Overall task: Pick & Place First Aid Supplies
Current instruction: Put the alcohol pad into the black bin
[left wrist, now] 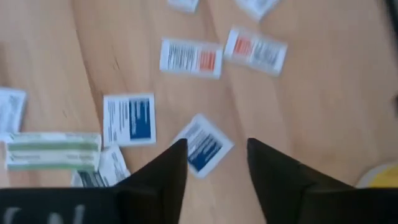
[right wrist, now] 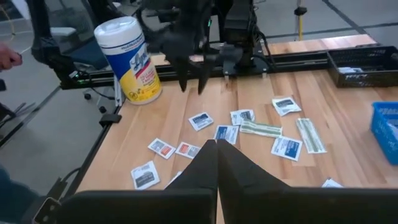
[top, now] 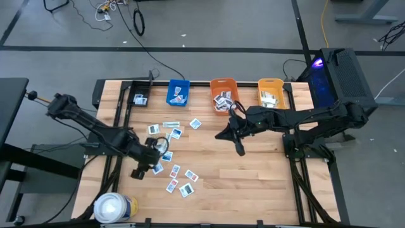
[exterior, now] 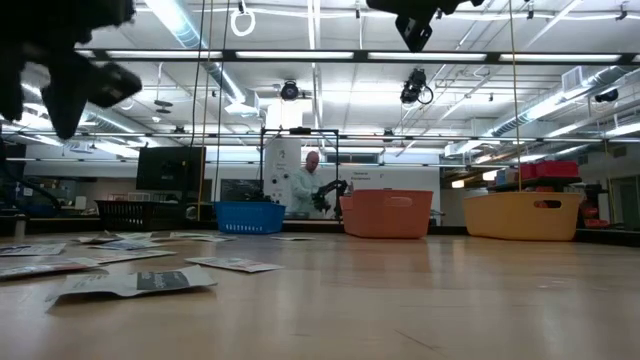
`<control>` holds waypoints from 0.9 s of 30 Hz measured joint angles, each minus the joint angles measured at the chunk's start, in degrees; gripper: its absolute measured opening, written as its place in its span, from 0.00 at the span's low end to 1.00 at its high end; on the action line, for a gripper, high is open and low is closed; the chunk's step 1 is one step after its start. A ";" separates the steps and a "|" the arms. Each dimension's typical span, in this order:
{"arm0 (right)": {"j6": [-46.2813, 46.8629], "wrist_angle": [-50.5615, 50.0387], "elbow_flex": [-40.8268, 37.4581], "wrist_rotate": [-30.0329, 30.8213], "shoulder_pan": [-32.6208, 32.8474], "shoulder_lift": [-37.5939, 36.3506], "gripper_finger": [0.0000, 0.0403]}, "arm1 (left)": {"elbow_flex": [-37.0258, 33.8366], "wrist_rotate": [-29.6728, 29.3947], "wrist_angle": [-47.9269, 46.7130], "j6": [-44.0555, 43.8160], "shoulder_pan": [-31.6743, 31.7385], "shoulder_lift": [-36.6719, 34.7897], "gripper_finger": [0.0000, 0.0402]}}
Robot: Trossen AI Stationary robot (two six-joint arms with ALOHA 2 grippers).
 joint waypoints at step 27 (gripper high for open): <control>0.78 1.94 0.00 1.38 0.02 -0.02 0.00 | -9.60 -1.49 14.50 1.29 4.87 15.85 0.59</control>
